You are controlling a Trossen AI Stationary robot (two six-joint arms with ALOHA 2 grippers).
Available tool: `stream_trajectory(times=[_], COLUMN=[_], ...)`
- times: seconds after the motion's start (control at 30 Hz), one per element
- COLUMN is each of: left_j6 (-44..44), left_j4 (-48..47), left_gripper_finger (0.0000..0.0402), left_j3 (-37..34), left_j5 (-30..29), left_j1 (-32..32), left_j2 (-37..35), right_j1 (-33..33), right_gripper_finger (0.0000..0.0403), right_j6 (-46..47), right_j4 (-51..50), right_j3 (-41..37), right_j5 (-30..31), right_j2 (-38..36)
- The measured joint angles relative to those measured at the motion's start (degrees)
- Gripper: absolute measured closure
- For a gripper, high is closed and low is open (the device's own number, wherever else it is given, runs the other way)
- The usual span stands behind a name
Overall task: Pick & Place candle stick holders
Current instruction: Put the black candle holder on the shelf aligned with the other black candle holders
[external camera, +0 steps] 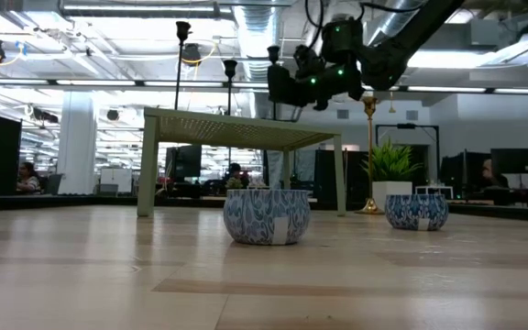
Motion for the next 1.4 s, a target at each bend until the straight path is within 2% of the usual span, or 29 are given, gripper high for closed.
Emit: stream_trajectory(times=[1.4], left_j6=[0.1], left_j4=[1.4], left_gripper_finger=[0.0392], left_j3=[0.0], left_j5=[0.0], left_j1=[0.0], left_j2=[0.0], right_j1=[-0.9], right_gripper_finger=[0.0399], right_j6=[1.5], right_j4=[-0.6], right_j3=[-0.1], right_j5=[-3.4], right_j2=[0.2])
